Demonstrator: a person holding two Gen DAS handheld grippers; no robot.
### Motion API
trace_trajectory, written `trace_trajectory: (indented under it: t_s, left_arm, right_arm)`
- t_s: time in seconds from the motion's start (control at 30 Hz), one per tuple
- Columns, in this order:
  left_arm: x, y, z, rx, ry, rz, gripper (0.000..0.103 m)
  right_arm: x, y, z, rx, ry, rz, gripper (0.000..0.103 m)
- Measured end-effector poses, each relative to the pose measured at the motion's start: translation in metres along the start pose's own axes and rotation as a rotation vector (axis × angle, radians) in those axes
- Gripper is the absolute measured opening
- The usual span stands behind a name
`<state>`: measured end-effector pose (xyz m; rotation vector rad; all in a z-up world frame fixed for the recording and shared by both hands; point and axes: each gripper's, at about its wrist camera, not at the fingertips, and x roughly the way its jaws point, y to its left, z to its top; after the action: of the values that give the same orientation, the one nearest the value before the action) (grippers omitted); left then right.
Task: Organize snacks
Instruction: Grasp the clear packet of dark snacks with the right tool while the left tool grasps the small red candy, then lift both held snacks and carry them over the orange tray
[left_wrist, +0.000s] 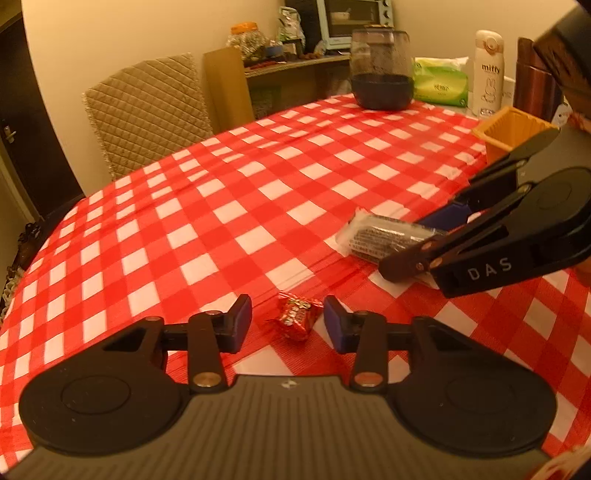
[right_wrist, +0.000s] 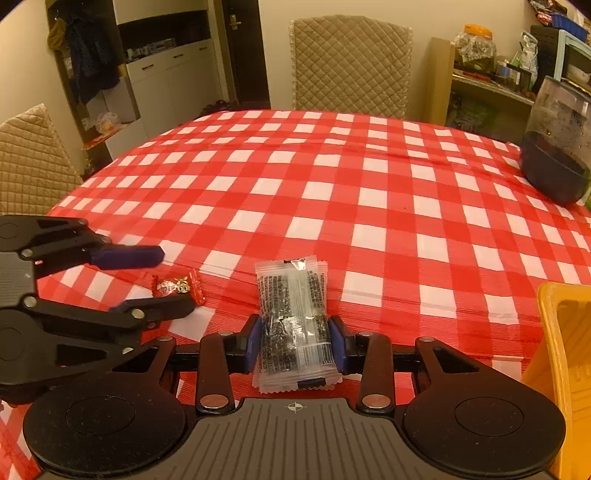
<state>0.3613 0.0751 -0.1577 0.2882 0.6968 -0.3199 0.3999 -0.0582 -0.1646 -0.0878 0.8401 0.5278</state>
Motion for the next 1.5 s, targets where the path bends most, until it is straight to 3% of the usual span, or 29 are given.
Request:
trace_trajectory:
  t_s: [0.07, 0.23, 0.5, 0.7, 1.17, 1.5]
  left_arm:
    - [0.002, -0.001, -0.001, -0.004, 0.004, -0.015, 0.023]
    - [0.000, -0.003, 0.002, -0.041, 0.027, -0.021, 0.017]
    - [-0.011, 0.004, 0.002, -0.241, 0.062, -0.006, 0.017]
    - [-0.040, 0.000, 0.000, -0.333, 0.056, 0.028, 0.017]
    - [-0.117, -0.040, -0.016, -0.474, 0.054, 0.042, 0.017]
    - [-0.181, -0.076, -0.028, -0.521, 0.042, 0.047, 0.017]
  right_arm:
    - [0.000, 0.002, 0.000, -0.002, -0.002, -0.005, 0.039]
    - [-0.002, 0.001, 0.001, 0.014, -0.015, -0.021, 0.039]
    - [-0.018, -0.003, -0.005, 0.073, -0.018, -0.034, 0.039]
    - [-0.042, 0.001, -0.017, 0.098, -0.031, -0.054, 0.039]
    - [-0.134, 0.030, -0.068, 0.187, -0.102, -0.114, 0.039]
    - [-0.206, 0.050, -0.100, 0.241, -0.121, -0.128, 0.039]
